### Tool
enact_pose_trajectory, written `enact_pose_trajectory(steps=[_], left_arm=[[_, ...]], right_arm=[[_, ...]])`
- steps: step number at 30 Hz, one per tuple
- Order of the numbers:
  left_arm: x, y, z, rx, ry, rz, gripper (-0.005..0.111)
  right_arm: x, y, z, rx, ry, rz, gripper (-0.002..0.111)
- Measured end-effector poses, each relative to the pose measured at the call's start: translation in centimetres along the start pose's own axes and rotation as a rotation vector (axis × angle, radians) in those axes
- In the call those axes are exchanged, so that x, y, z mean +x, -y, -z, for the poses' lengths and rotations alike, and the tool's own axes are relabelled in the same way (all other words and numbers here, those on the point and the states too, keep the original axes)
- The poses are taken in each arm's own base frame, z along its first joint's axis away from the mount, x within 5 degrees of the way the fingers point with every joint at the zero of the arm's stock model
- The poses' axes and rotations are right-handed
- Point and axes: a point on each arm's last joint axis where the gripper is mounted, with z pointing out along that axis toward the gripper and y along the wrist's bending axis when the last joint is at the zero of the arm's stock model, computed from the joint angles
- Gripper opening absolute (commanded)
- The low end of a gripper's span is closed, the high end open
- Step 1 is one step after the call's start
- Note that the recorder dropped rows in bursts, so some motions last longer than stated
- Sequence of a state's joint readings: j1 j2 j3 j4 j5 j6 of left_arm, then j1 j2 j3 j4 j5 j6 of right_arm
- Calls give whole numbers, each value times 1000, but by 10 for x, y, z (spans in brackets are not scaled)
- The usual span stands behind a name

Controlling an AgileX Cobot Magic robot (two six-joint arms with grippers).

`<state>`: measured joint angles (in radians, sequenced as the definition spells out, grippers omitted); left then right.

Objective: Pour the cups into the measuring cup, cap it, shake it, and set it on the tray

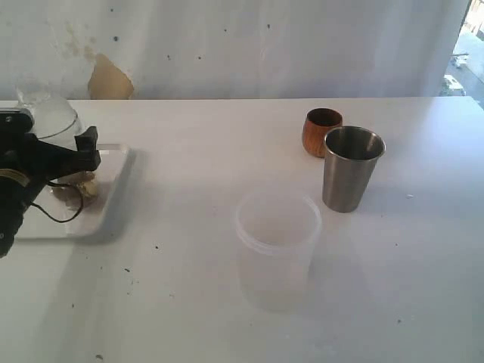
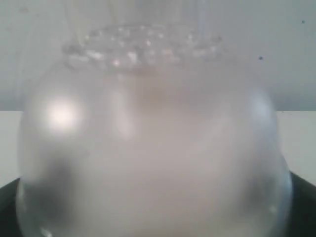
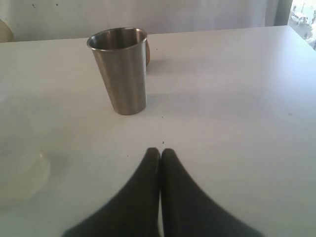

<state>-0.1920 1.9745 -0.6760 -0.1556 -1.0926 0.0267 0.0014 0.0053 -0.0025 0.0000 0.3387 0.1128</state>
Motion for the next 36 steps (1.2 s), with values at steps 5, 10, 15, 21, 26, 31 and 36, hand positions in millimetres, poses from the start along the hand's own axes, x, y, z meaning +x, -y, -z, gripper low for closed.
enact_pose_trajectory(steps=[5, 10, 15, 21, 26, 31, 36], left_arm=[[0, -2, 0, -12, 0, 3, 105], [-2, -2, 0, -14, 16, 5, 105], [-20, -3, 11, -14, 90, 8, 105], [-63, -4, 34, -18, 241, -48, 105], [-119, -1, 61, 14, 432, -96, 105], [-176, -2, 106, 43, 565, -43, 101], [-203, -6, 142, 67, 564, 11, 54]], right_arm=[[0, 0, 0, 0, 0, 0, 0], [0, 0, 0, 0, 0, 0, 0], [0, 0, 0, 0, 0, 0, 0], [0, 0, 0, 0, 0, 0, 0], [0, 0, 0, 0, 0, 0, 0], [0, 0, 0, 0, 0, 0, 0], [0, 0, 0, 0, 0, 0, 0]])
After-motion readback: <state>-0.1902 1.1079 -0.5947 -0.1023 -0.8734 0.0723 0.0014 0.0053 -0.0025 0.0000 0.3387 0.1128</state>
